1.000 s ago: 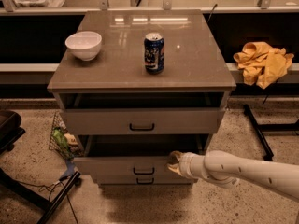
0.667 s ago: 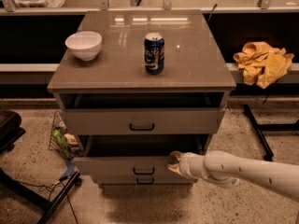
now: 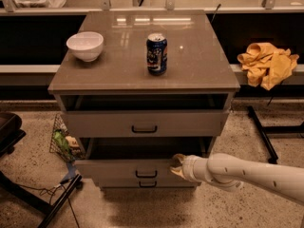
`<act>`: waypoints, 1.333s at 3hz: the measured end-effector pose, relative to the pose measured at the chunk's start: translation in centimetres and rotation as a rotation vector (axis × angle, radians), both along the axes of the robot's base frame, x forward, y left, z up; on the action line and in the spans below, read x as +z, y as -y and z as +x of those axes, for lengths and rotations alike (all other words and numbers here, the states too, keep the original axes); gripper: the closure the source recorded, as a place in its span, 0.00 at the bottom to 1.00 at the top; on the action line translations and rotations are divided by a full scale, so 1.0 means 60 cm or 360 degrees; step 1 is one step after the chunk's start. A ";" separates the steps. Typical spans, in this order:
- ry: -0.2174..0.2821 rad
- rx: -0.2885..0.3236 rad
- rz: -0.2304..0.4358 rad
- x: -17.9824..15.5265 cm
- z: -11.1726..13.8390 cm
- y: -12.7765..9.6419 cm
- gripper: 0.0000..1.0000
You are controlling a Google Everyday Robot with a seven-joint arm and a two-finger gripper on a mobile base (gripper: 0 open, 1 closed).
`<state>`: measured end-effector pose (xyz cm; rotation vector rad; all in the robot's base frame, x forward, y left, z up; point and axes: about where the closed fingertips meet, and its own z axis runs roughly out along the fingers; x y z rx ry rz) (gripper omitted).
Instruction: Open middle drawer
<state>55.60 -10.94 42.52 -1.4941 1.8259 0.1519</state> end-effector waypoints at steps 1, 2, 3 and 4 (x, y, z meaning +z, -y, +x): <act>-0.0044 -0.0007 -0.0008 0.007 -0.017 -0.002 0.98; -0.0044 -0.0007 -0.0008 0.009 -0.017 -0.002 0.75; -0.0046 -0.0003 -0.0006 0.008 -0.017 -0.004 0.53; -0.0047 0.0000 -0.0004 0.008 -0.017 -0.007 0.28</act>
Offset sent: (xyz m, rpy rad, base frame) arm -0.0100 0.0005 0.0043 -0.0053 0.0275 -0.0054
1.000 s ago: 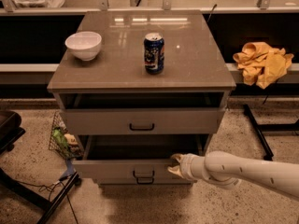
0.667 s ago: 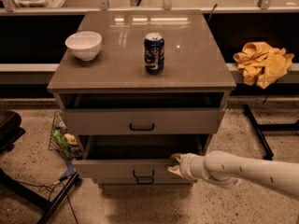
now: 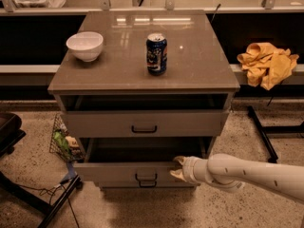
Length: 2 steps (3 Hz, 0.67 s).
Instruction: Open middle drawer
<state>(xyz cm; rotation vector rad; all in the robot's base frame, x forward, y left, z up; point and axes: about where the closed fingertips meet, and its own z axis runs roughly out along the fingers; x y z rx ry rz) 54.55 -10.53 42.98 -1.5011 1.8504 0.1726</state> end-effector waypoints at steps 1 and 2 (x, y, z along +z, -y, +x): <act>-0.0002 0.0003 0.0002 -0.001 0.000 -0.002 0.05; -0.0003 0.0006 0.0003 -0.001 -0.001 -0.004 0.00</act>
Offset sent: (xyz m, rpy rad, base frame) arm -0.0002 0.0014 -0.0005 0.0010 0.0009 0.0020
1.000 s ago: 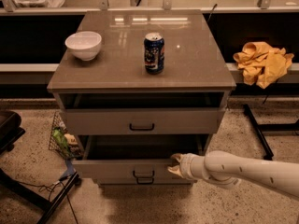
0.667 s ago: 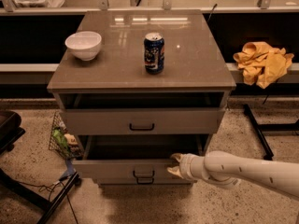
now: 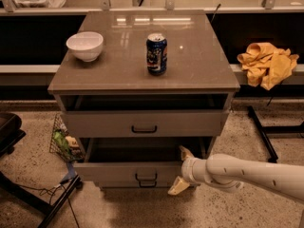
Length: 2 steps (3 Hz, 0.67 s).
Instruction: Open middle drawer
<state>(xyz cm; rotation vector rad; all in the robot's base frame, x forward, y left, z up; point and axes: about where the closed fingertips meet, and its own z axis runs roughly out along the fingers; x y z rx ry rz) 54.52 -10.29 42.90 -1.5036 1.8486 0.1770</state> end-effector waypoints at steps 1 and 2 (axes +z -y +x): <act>0.0000 0.0000 0.0000 0.000 0.000 0.000 0.00; -0.0002 0.0003 0.0002 -0.001 0.000 -0.002 0.15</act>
Offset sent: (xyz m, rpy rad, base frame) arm 0.0000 0.0001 0.0000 0.0000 0.0000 0.0001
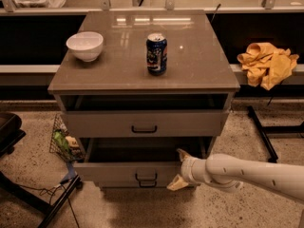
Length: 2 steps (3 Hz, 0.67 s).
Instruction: Open middle drawer
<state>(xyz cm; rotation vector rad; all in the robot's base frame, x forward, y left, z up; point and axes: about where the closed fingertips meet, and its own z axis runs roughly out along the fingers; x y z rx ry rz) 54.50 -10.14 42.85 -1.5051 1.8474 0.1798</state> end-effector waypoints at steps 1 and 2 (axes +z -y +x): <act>-0.0032 -0.0015 -0.0014 -0.008 -0.009 0.004 0.39; -0.0152 -0.0125 -0.0066 -0.028 -0.049 0.041 0.62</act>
Offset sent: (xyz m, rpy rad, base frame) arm -0.0845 -0.0632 -0.0420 -0.0971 0.2357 -0.1854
